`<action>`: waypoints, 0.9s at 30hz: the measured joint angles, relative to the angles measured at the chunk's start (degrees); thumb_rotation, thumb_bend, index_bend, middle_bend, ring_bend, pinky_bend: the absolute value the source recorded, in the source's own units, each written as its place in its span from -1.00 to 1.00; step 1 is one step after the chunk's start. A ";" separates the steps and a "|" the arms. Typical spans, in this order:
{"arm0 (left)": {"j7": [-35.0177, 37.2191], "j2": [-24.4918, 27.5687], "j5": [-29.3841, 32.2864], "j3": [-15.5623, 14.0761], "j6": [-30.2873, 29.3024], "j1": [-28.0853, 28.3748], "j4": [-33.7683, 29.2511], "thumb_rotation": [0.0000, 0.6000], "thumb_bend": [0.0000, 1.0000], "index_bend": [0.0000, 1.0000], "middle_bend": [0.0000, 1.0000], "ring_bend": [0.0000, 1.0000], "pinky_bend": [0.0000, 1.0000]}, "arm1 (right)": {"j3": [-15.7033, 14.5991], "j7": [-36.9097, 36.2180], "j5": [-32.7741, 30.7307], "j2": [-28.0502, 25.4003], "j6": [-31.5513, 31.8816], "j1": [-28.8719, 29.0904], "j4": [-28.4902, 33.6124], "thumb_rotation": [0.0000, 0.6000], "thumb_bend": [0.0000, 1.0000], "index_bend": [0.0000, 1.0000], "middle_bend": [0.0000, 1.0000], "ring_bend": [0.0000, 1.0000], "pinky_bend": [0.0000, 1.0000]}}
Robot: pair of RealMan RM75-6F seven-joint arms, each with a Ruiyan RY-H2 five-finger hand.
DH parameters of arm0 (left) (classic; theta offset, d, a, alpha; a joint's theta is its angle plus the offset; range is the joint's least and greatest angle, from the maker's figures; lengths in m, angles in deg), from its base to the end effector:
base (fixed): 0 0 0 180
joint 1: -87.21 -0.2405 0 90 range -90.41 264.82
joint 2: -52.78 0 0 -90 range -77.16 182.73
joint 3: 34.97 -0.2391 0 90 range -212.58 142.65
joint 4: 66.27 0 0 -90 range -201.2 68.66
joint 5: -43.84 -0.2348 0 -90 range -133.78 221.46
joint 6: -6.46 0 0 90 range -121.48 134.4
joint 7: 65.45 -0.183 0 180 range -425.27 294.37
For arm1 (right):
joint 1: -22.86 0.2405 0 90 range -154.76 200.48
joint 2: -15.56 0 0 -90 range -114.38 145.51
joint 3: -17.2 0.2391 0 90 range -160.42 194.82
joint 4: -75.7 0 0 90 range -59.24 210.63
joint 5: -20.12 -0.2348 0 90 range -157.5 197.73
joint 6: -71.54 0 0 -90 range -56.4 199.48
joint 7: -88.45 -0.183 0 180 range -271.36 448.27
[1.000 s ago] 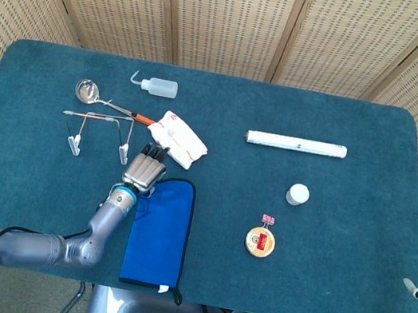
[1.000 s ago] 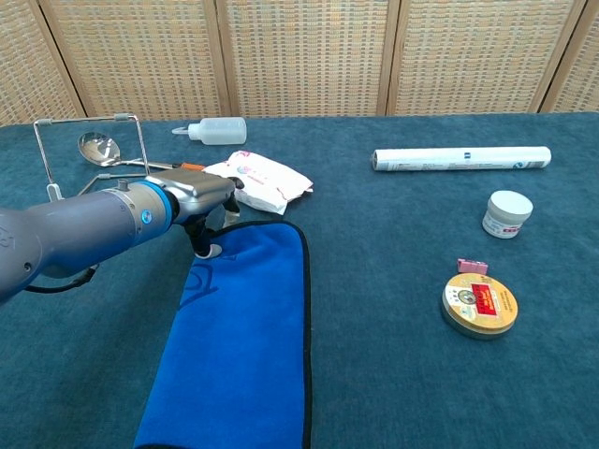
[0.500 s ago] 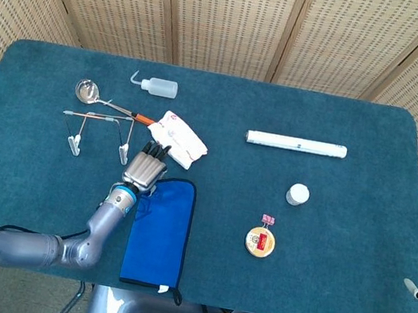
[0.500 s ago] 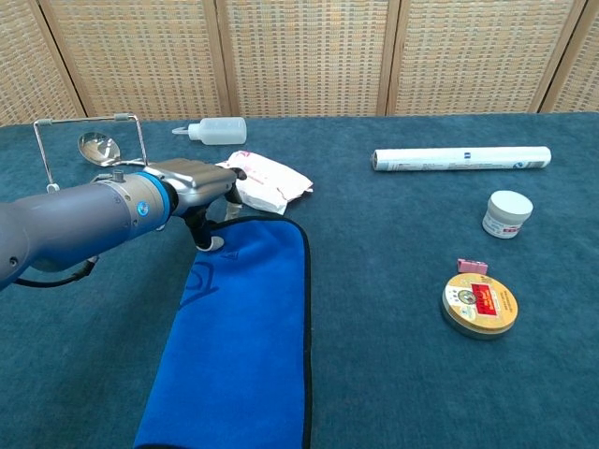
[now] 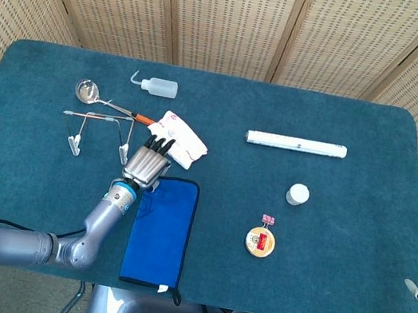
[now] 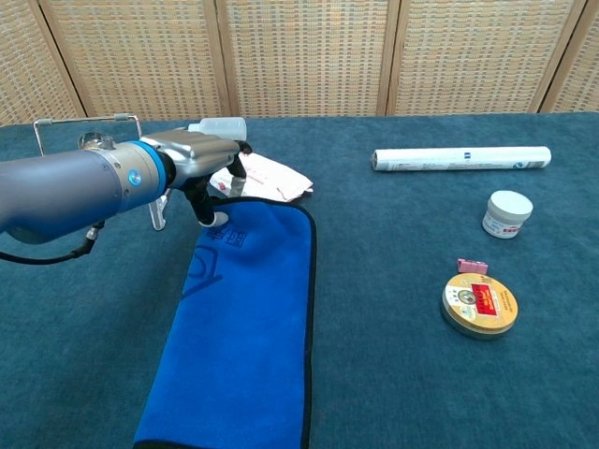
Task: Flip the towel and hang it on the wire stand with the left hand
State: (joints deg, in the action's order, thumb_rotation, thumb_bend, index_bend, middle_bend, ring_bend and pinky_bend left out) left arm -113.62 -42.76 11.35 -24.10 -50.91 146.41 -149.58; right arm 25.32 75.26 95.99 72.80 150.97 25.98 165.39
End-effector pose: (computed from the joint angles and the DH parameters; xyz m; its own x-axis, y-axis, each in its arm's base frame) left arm -0.0719 0.3957 -0.0922 0.6528 0.2795 0.7041 0.7532 -0.3390 -0.5637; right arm -0.3575 -0.2304 0.1919 0.3026 0.0356 0.9525 -0.9371 0.1938 0.2904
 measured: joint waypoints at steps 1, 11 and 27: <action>-0.10 0.62 -0.05 0.27 -0.33 0.10 -0.82 1.00 0.25 0.75 -1.00 -1.00 -1.00 | 0.00 -0.07 0.02 -0.02 0.02 -0.01 -0.01 1.00 -1.00 -1.00 -1.00 -1.00 -1.00; -1.12 7.35 -1.24 2.80 -3.71 0.82 -7.21 1.00 0.25 0.78 -1.00 -1.00 -1.00 | 0.01 -1.15 0.25 -0.36 0.18 -0.18 -0.08 1.00 -1.00 -1.00 -1.00 -1.00 -1.00; 1.65 20.37 6.64 10.54 -2.60 2.90 -12.45 1.00 0.25 0.78 -1.00 -1.00 -1.00 | -0.01 -1.13 0.12 -0.30 -0.48 0.14 -0.21 1.00 -1.00 -1.00 -1.00 -1.00 -1.00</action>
State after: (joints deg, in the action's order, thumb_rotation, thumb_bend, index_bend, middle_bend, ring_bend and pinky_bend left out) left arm -111.97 -22.39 18.00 -13.56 -53.51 149.31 -162.03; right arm 25.31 74.14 96.11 72.50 150.48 26.12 165.18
